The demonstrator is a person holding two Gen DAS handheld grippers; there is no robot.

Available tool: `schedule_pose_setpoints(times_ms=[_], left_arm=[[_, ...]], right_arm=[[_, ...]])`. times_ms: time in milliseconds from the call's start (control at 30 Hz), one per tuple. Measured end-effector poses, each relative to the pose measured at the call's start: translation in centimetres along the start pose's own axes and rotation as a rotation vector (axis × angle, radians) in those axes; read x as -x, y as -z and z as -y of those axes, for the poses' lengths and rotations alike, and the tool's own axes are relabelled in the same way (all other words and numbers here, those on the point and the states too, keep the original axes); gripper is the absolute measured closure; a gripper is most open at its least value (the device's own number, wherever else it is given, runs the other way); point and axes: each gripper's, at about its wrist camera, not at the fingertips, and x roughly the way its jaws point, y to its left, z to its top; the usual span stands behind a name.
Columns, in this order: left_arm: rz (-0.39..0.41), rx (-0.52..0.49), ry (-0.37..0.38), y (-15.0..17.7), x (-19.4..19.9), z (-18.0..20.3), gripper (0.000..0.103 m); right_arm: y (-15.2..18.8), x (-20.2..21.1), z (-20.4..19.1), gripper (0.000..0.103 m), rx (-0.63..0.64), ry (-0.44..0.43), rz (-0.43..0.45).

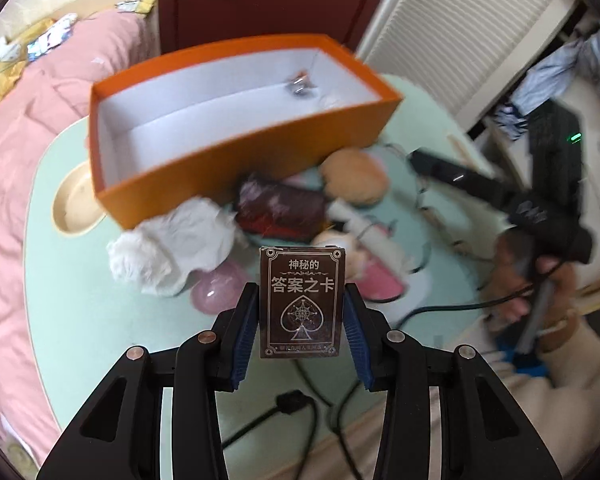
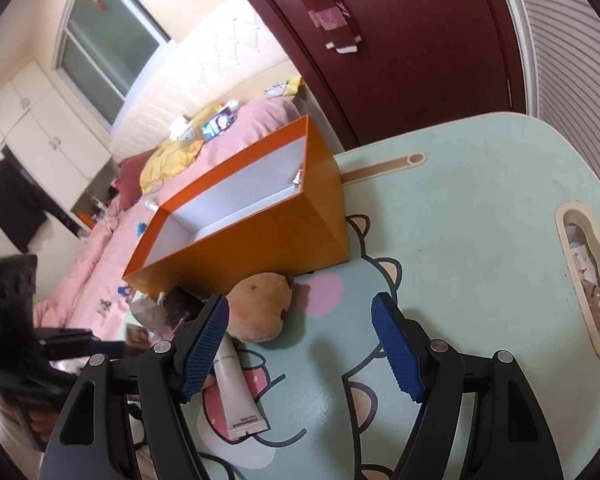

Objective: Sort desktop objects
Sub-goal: 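Grasp the brown card box in the box and place it on the table with the left gripper, then grasp the silver cone in the box and set it on the table with the right gripper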

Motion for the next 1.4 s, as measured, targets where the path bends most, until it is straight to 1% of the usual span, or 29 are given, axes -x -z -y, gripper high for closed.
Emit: schedule_pose_setpoints(times_ms=[33, 167, 233, 267, 300, 367, 467, 567, 700, 733, 833, 967, 1067, 1100, 1133, 1200, 1267, 1400], left_arm=[[0.002, -0.002, -0.028, 0.3, -0.5, -0.2, 0.060], [0.030, -0.003, -0.077, 0.8, -1.5, -0.4, 0.059], [0.077, -0.014, -0.081, 0.9, -1.1, -0.1, 0.054], [0.112, -0.019, -0.071, 1.1, -0.7, 0.0, 0.044], [0.159, -0.021, -0.057, 1.2, -0.1, 0.0, 0.032], [0.260, -0.022, -0.032, 1.6, 1.2, 0.1, 0.024], [0.352, 0.012, -0.021, 1.9, 2.5, -0.6, 0.024], [0.396, 0.080, -0.027, 1.9, 2.7, -1.6, 0.024], [0.417, 0.142, -0.030, 1.9, 1.9, -2.7, 0.024], [0.423, 0.146, -0.038, 2.1, 1.6, -2.8, 0.024], [0.437, 0.148, -0.071, 2.7, 1.1, -3.2, 0.024], [0.430, 0.140, -0.098, 3.3, 0.7, -3.3, 0.024], [0.436, 0.130, -0.123, 3.7, 0.8, -3.3, 0.024], [0.437, 0.133, -0.120, 3.7, 0.8, -3.3, 0.024], [0.438, 0.136, -0.117, 3.8, 0.8, -3.4, 0.024], [0.437, 0.152, -0.102, 3.8, 0.9, -3.7, 0.024], [0.435, 0.167, -0.088, 3.8, 0.9, -3.9, 0.024], [0.435, 0.184, -0.077, 3.8, 1.0, -4.3, 0.024]], right_arm=[[0.0, -0.1, -0.1, 0.029, 0.004, 0.003, 0.001], [-0.1, -0.3, -0.3, 0.029, 0.020, 0.036, 0.003], [-0.4, -0.2, -0.4, 0.029, 0.030, 0.051, 0.006], [-0.5, -0.1, -0.5, 0.029, 0.036, 0.058, 0.008], [-0.7, 0.0, -0.7, 0.029, 0.042, 0.065, 0.010], [-1.3, 0.2, -1.0, 0.029, 0.054, 0.070, 0.004], [-2.7, 0.1, -2.0, 0.029, 0.096, 0.066, -0.025], [-4.4, 0.0, -3.4, 0.029, 0.161, 0.081, -0.056], [-7.4, -0.6, -5.7, 0.029, 0.252, 0.104, -0.098], [-7.9, -0.8, -6.1, 0.029, 0.271, 0.108, -0.108], [-10.2, -2.2, -8.3, 0.029, 0.365, 0.153, -0.153], [-12.6, -5.7, -10.6, 0.029, 0.448, 0.237, -0.197], [-12.8, -8.9, -11.2, 0.030, 0.460, 0.249, -0.258], [-12.7, -9.9, -11.2, 0.034, 0.466, 0.255, -0.280], [-12.6, -10.9, -11.3, 0.043, 0.472, 0.261, -0.301], [-12.5, -12.7, -11.0, 0.051, 0.476, 0.301, -0.336], [-12.7, -14.2, -10.3, 0.054, 0.464, 0.343, -0.372], [-13.0, -17.0, -9.0, 0.054, 0.434, 0.427, -0.440]])
